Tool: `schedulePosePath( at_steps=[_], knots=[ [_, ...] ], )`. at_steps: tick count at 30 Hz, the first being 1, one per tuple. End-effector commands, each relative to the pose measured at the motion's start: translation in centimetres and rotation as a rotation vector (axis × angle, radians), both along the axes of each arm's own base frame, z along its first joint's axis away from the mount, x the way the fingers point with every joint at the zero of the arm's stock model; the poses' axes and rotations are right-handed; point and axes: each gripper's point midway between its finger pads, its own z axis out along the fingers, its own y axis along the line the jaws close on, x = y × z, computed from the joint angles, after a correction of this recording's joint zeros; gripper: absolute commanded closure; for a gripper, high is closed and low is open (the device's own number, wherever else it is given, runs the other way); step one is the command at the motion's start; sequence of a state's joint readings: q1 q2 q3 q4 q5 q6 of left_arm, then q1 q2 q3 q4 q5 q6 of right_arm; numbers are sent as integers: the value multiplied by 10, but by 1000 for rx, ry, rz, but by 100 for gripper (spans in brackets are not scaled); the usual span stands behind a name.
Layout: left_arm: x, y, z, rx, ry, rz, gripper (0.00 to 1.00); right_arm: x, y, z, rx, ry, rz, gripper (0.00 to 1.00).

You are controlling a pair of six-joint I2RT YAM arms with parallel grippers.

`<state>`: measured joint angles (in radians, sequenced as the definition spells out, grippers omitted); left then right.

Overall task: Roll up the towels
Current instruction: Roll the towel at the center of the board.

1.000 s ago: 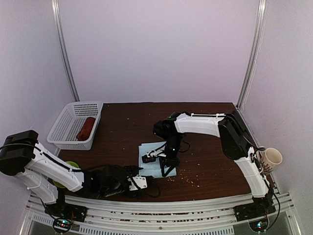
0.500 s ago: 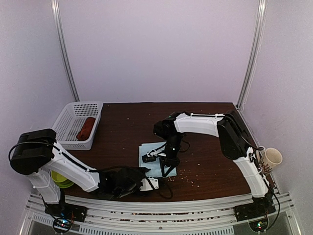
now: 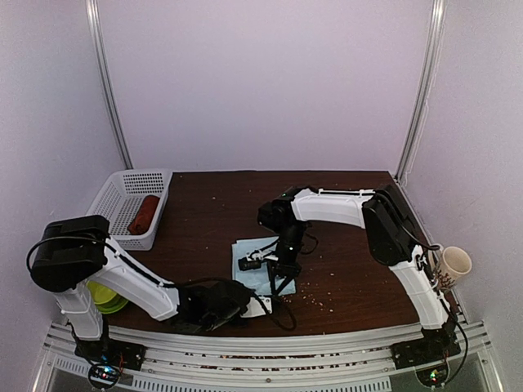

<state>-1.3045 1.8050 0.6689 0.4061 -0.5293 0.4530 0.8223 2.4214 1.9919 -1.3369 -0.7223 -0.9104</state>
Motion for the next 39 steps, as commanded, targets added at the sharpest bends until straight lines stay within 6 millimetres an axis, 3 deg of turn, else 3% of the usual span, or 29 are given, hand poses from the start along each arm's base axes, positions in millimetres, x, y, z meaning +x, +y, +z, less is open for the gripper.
schedulePosePath(
  at_steps=[1,3,5,8,14,20,22,27,32,39],
  knots=[
    [-6,11,-28,105,58,0,84,1,-24,-33,-132,4,13,100],
    [-7,10,-30,110,75,-1,95,1,-23,-29,-123,-6,17,100],
    [-11,7,-29,104,98,-10,100,5,-23,-20,-103,-24,18,85],
    [-18,2,-25,71,156,-42,100,13,-22,3,-40,-60,17,61],
    [-29,-3,-22,22,315,-74,100,33,-36,58,93,-162,11,38],
    [-30,-9,-25,-28,521,-68,100,57,-66,92,221,-337,-31,33],
    [-25,-9,-24,-61,598,-55,100,58,-82,91,256,-414,-37,32],
    [-20,-12,-23,-117,774,-43,100,80,-105,93,337,-848,-53,27],
    [-21,-19,-26,-134,949,-48,100,65,-116,91,452,-1077,3,24],
    [-15,-22,-12,-206,1121,-64,100,24,-104,82,560,-1255,168,21]
  ],
)
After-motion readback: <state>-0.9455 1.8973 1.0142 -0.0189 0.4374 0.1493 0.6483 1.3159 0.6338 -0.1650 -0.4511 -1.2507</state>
